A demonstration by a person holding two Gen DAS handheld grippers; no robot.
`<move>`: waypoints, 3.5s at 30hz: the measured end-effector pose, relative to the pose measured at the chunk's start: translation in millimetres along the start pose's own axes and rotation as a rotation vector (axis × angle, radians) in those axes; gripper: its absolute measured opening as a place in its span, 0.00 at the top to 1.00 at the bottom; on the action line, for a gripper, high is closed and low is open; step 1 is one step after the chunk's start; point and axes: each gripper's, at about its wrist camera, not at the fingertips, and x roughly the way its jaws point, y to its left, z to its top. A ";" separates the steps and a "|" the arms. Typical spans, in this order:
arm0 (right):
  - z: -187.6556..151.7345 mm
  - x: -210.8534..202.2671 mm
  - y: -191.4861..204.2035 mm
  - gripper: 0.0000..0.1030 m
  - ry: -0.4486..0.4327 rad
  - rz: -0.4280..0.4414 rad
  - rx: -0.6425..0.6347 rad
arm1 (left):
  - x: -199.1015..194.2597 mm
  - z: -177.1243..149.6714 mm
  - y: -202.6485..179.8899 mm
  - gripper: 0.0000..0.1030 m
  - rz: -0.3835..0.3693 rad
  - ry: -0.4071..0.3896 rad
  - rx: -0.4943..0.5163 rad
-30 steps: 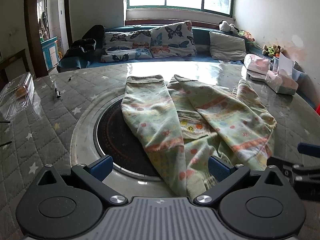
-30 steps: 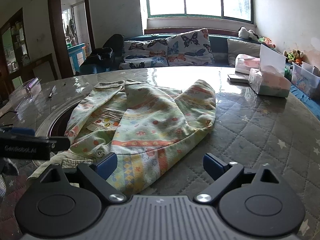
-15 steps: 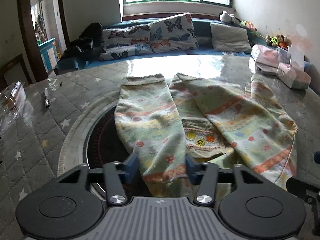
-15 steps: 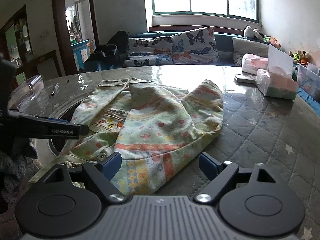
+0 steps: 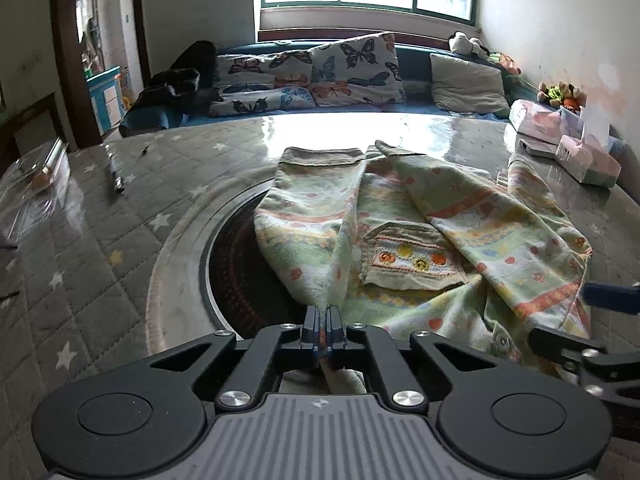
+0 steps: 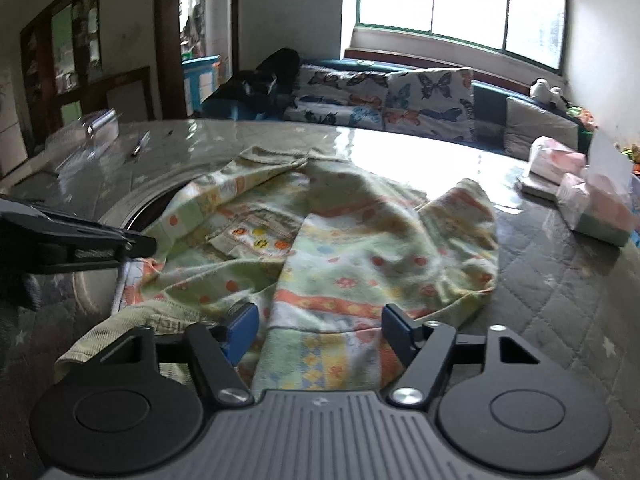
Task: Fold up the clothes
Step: 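Close the left gripper on the shirt while the right gripper grasps another edge, then lift the shirt with both grippers and shake it out flat on the table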
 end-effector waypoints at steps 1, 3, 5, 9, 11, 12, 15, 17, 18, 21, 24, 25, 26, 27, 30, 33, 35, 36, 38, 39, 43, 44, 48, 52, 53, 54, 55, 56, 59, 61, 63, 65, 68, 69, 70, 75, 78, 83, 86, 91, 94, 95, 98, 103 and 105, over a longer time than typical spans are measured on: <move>-1.0 1.6 0.5 0.41 0.005 0.006 -0.004 | -2.9 -1.9 2.1 0.98 -0.002 0.000 -0.008; -2.8 1.3 -0.6 0.49 0.004 0.003 -0.001 | -9.6 -5.9 6.7 0.98 -0.007 0.001 -0.022; -4.7 0.9 -1.8 0.57 0.003 0.001 0.002 | -15.2 -10.0 10.0 0.98 -0.010 0.004 -0.030; -8.8 -5.2 -9.0 0.84 -0.005 0.011 0.024 | -22.2 -17.6 14.0 0.99 -0.025 0.016 -0.038; -12.5 -10.2 -13.7 0.90 -0.016 -0.012 0.033 | -24.5 -21.1 14.7 0.99 -0.027 0.023 -0.040; -14.6 -13.6 -15.6 0.93 -0.022 -0.025 0.036 | -25.5 -22.6 14.8 0.99 -0.030 0.028 -0.044; -20.7 -23.7 -21.3 0.95 -0.041 -0.063 0.045 | -30.5 -27.2 12.7 0.99 -0.040 0.033 -0.037; -26.5 -33.3 -27.6 0.95 -0.052 -0.084 0.061 | -35.5 -31.5 9.3 0.99 -0.053 0.036 -0.022; -29.1 -37.4 -30.7 0.95 -0.054 -0.092 0.072 | -38.2 -33.9 7.3 0.99 -0.061 0.038 -0.014; -34.7 -48.2 -43.6 0.95 -0.035 -0.097 0.096 | -45.5 -40.6 4.3 0.99 -0.086 0.048 -0.002; -36.3 -54.9 -52.2 0.92 0.002 -0.061 0.099 | -49.0 -41.2 4.6 0.99 -0.103 0.058 -0.007; -34.9 -56.4 -53.1 0.90 0.005 -0.052 0.092 | -49.7 -40.3 4.8 0.98 -0.106 0.061 -0.011; -33.1 -57.5 -52.6 0.89 0.003 -0.048 0.082 | -49.9 -38.4 4.9 0.96 -0.107 0.063 -0.015; -30.0 -59.0 -50.9 0.87 -0.002 -0.044 0.067 | -50.1 -36.6 5.3 0.96 -0.111 0.064 -0.019; -16.9 -62.6 -38.5 0.69 -0.030 -0.026 0.007 | -52.2 -33.1 7.1 0.92 -0.126 0.058 -0.025; -2.1 -56.3 -23.4 0.65 -0.048 -0.006 -0.052 | -57.9 -31.6 7.0 0.67 -0.116 0.031 -0.017; 6.5 -46.6 -14.7 0.65 -0.047 0.011 -0.084 | -59.8 -29.6 7.3 0.60 -0.106 0.012 -0.015; 9.9 -40.9 -11.2 0.65 -0.043 0.016 -0.095 | -59.6 -28.2 7.2 0.60 -0.105 0.006 -0.017; 18.4 -25.3 -2.6 0.65 -0.031 0.030 -0.117 | -57.0 -24.7 8.2 0.58 -0.105 -0.002 -0.025; 22.0 -18.4 0.9 0.65 -0.027 0.037 -0.127 | -54.7 -22.9 8.5 0.56 -0.102 -0.002 -0.027; 35.8 9.4 12.1 0.65 -0.010 0.048 -0.165 | -46.2 -16.9 10.0 0.53 -0.100 -0.003 -0.038; 39.7 16.1 14.6 0.65 -0.006 0.048 -0.174 | -44.1 -15.8 9.9 0.51 -0.103 -0.001 -0.042; 56.2 39.2 21.8 0.65 0.011 0.081 -0.183 | -34.8 -14.6 8.1 0.49 -0.114 0.009 -0.053; 70.7 62.1 27.7 0.65 0.021 0.119 -0.180 | -26.9 -13.4 10.3 0.47 -0.120 0.023 -0.069; 73.1 67.7 29.0 0.64 0.025 0.124 -0.182 | -25.2 -13.2 11.1 0.47 -0.120 0.026 -0.072; 74.5 73.2 29.7 0.64 0.033 0.129 -0.182 | -23.6 -12.9 12.2 0.47 -0.121 0.029 -0.076; 76.0 78.7 30.4 0.64 0.042 0.135 -0.181 | -22.1 -12.5 13.1 0.46 -0.122 0.031 -0.079; 77.4 84.1 31.1 0.64 0.051 0.141 -0.181 | -20.6 -12.0 13.8 0.46 -0.122 0.033 -0.081; 78.0 99.6 32.7 0.64 0.074 0.142 -0.182 | -16.5 -11.9 16.3 0.45 -0.125 0.041 -0.091; 76.2 108.4 31.9 0.64 0.083 0.133 -0.170 | -14.1 -12.2 17.4 0.45 -0.127 0.047 -0.095; 74.6 113.1 29.0 0.65 0.081 0.132 -0.148 | -12.4 -12.6 17.8 0.44 -0.130 0.053 -0.095; 74.0 115.6 27.0 0.66 0.074 0.130 -0.137 | -11.0 -13.0 17.9 0.43 -0.132 0.057 -0.093; 73.9 115.7 26.6 0.84 0.065 0.122 -0.151 | -9.1 -12.9 17.6 0.42 -0.134 0.061 -0.092; 74.2 115.5 26.3 0.94 0.064 0.119 -0.153 | -8.8 -12.7 17.5 0.42 -0.132 0.061 -0.092; 74.5 115.0 25.7 0.96 0.060 0.111 -0.152 | -8.5 -12.6 17.5 0.42 -0.130 0.062 -0.092; 75.2 101.1 16.0 0.98 0.021 0.096 -0.134 | -8.1 -11.9 17.6 0.41 -0.117 0.062 -0.094; 77.6 85.3 7.7 0.98 -0.017 0.089 -0.118 | -8.9 -11.2 17.1 0.40 -0.110 0.061 -0.095; 80.1 49.5 -18.6 0.98 -0.086 0.051 -0.071 | -10.3 -8.9 15.2 0.39 -0.099 0.053 -0.086; 77.6 24.4 -39.1 0.98 -0.129 0.012 -0.031 | -12.2 -6.2 13.1 0.38 -0.096 0.040 -0.081; 62.5 -18.1 -78.7 0.98 -0.179 -0.074 0.038 | -18.4 -3.5 5.2 0.36 -0.103 0.022 -0.062; 49.1 -44.1 -106.1 0.98 -0.199 -0.141 0.082 | -21.9 -2.8 -3.1 0.34 -0.112 0.015 -0.044; 43.6 -51.0 -115.5 0.98 -0.200 -0.168 0.098 | -23.0 -2.6 -6.2 0.34 -0.116 0.014 -0.037; 26.2 -68.3 -140.8 0.98 -0.191 -0.245 0.145 | -24.7 -2.6 -16.1 0.34 -0.129 0.011 -0.015; -4.6 -92.9 -178.9 0.98 -0.166 -0.367 0.218 | -26.5 -3.2 -30.4 0.33 -0.148 0.013 0.015; -18.3 -98.8 -188.7 0.98 -0.148 -0.410 0.239 | -27.5 -3.8 -36.3 0.33 -0.157 0.013 0.030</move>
